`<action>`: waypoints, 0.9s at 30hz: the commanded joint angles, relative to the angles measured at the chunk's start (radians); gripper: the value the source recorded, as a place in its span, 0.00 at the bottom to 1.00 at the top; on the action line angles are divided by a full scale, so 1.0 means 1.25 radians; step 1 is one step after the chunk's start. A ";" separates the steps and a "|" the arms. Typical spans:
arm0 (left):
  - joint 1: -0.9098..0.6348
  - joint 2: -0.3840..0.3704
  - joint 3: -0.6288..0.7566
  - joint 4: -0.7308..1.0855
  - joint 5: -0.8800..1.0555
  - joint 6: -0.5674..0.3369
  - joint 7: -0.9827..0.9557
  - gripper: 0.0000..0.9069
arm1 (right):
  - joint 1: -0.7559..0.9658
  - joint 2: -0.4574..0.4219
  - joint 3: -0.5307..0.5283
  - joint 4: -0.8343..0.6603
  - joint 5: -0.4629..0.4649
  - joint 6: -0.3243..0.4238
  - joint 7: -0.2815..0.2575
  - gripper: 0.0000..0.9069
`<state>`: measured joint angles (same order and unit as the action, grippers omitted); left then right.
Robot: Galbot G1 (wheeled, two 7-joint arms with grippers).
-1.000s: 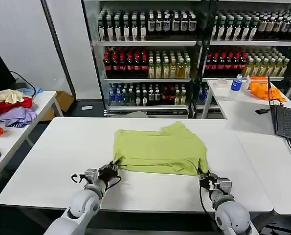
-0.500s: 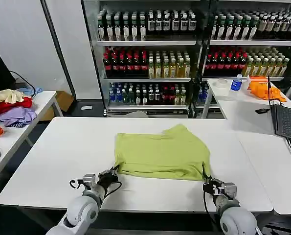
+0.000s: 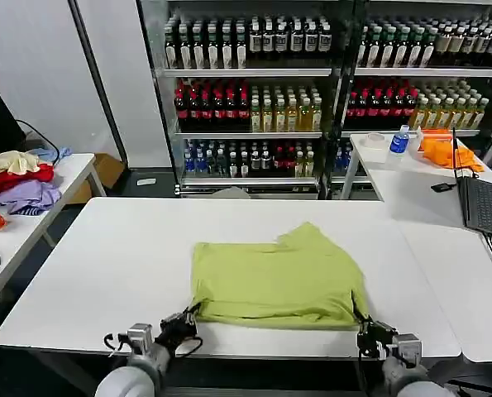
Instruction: Fold and organize the clothes.
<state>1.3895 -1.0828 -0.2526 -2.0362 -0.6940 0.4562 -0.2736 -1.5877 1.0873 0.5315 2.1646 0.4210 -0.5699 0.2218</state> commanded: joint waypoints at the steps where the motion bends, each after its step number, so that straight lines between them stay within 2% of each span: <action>1: 0.075 0.007 -0.014 -0.069 0.002 0.010 -0.001 1.00 | -0.059 -0.003 0.015 0.048 -0.048 -0.006 -0.005 1.00; 7: 0.032 0.029 -0.017 -0.061 0.009 0.014 0.001 1.00 | -0.008 -0.019 0.017 0.043 -0.040 0.021 -0.005 1.00; 14: -0.062 0.082 -0.031 -0.019 -0.006 0.016 0.001 1.00 | 0.112 -0.068 0.013 0.006 0.038 0.050 0.002 1.00; 20: -0.220 0.108 0.005 0.101 -0.033 0.019 -0.013 1.00 | 0.306 -0.102 -0.068 -0.101 0.134 0.026 0.026 1.00; 27: -0.362 0.102 0.059 0.226 -0.044 0.034 -0.023 1.00 | 0.504 -0.102 -0.184 -0.262 0.162 0.019 0.026 1.00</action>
<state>1.1399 -0.9785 -0.2237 -1.9060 -0.7347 0.4911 -0.2949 -1.1741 0.9858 0.3931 1.9726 0.5677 -0.5490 0.2478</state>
